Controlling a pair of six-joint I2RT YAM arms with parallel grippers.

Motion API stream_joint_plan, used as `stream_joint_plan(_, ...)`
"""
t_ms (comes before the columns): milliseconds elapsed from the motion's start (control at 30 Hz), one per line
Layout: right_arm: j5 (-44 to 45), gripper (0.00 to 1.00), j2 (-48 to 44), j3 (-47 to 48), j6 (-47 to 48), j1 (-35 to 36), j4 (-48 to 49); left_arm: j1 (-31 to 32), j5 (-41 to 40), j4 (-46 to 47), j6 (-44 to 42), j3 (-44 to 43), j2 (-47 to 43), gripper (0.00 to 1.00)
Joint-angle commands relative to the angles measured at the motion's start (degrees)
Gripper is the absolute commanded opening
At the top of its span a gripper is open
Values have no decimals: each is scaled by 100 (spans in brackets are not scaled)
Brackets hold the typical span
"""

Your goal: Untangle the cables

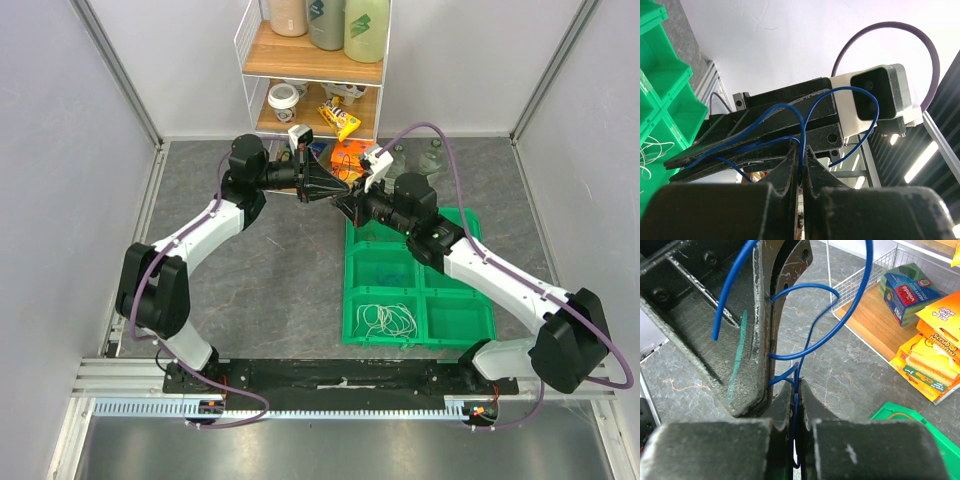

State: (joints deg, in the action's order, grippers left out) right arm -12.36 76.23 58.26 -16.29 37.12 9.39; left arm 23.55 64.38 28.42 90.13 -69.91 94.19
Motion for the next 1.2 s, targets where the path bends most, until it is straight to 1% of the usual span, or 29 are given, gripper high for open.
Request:
stream_joint_plan(0,32,0,-231,-51,30,-21,125,-17,14,-90,-258,4,-94,14)
stream_joint_plan(33,67,0,-275,-69,47,-12,107,-43,-22,-266,-442,4,-155,19)
stream_joint_plan(67,111,0,-336,-95,74,-12,81,-78,-74,-528,-617,4,-216,28)
stream_joint_plan(100,181,0,-380,-122,91,-12,37,-122,-153,-896,-915,-5,-295,40)
stream_joint_plan(133,251,0,-424,-131,126,-21,-33,-175,-241,-1344,-1310,-49,-383,47)
stream_joint_plan(167,313,0,-477,-157,179,-21,-120,-228,-390,-2131,-1696,-136,-506,53)
stream_joint_plan(233,418,0,-599,-218,223,-21,-235,-324,-715,-3407,-2662,-382,-639,63)
stream_joint_plan(267,480,0,-661,-236,241,-30,-279,-351,-942,-4066,-3093,-566,-674,66)
stream_joint_plan(333,620,0,-758,-280,258,-21,-376,-369,-1338,-4974,-3824,-900,-718,68)
stream_joint_plan(400,778,0,-793,-289,276,-47,-534,-377,-1795,-5547,-4369,-1051,-814,68)
stream_joint_plan(500,1042,0,-767,-219,250,-178,-929,-456,-2525,-6128,-4688,-1069,-1016,69)
stream_joint_plan(600,789,0,-706,-105,-74,-626,-1438,-570,-3000,-6647,-4890,-1112,-1087,69)
stream_joint_plan(700,551,0,-671,-25,-365,-1004,-1764,-624,-3080,-6824,-5022,-1121,-1113,69)
stream_joint_plan(867,331,0,-566,106,-839,-1558,-2308,-632,-3107,-6806,-5110,-1095,-1201,68)
stream_joint_plan(1000,269,0,-144,493,-1270,-2042,-3222,-624,-3107,-6806,-5251,-1139,-1210,68)
stream_joint_plan(1100,208,0,268,756,-1674,-2612,-3881,-624,-3019,-6806,-5286,-1174,-1166,68)
stream_joint_plan(1167,50,0,716,1028,-1877,-2964,-4346,-632,-2984,-6824,-5330,-1209,-1114,68)
